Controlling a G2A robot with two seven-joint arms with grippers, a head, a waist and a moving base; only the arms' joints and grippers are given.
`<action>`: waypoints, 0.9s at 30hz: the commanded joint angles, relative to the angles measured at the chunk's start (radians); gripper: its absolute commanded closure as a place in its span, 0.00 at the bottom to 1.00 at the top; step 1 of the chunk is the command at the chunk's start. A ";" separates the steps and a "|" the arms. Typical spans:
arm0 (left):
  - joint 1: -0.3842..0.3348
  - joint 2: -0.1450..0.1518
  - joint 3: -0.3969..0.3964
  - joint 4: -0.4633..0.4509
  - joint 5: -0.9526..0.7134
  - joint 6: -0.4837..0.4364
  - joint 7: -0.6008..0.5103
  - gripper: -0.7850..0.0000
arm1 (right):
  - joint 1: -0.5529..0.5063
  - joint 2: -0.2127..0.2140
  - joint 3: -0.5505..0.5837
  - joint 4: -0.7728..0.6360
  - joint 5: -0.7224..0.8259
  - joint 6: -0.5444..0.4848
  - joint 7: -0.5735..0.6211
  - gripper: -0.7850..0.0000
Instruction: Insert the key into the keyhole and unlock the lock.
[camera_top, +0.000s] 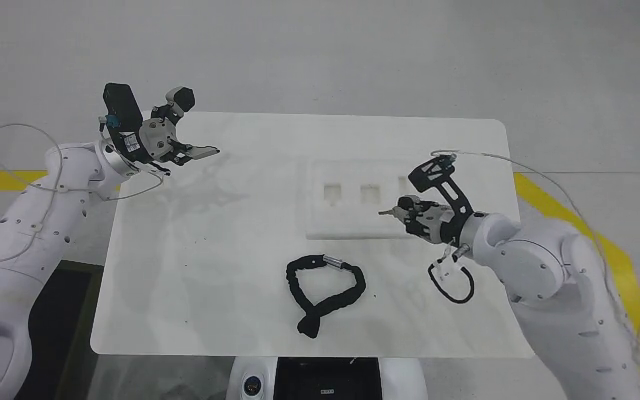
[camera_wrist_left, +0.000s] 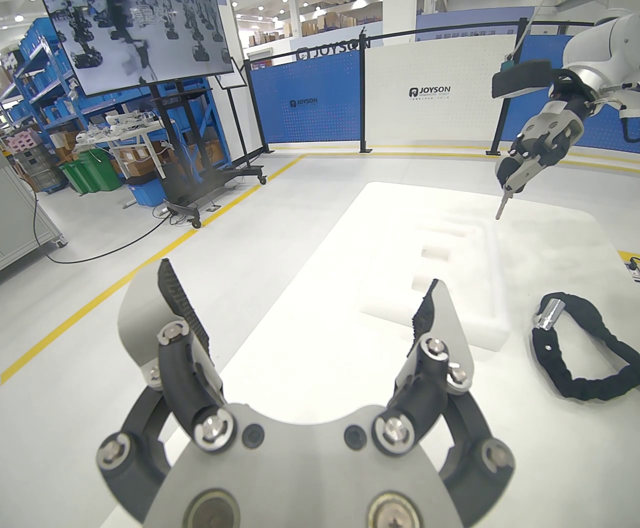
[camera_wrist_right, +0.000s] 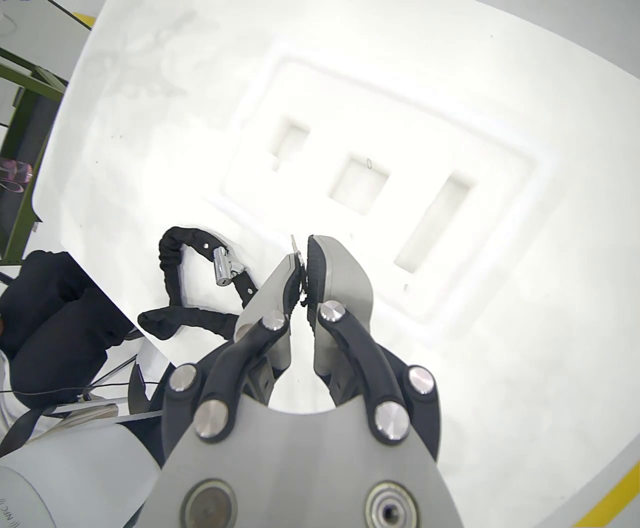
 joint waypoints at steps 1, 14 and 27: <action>0.000 0.000 0.000 0.000 0.000 0.000 0.000 0.00 | -0.035 0.001 0.023 0.002 0.031 -0.019 -0.049 1.00; 0.000 0.000 0.000 0.000 0.000 0.000 0.000 0.00 | -0.100 0.007 0.074 0.025 0.096 -0.103 -0.126 1.00; 0.016 0.005 -0.023 -0.145 0.046 -0.041 -0.134 0.00 | -0.100 0.007 0.074 0.025 0.096 -0.103 -0.126 1.00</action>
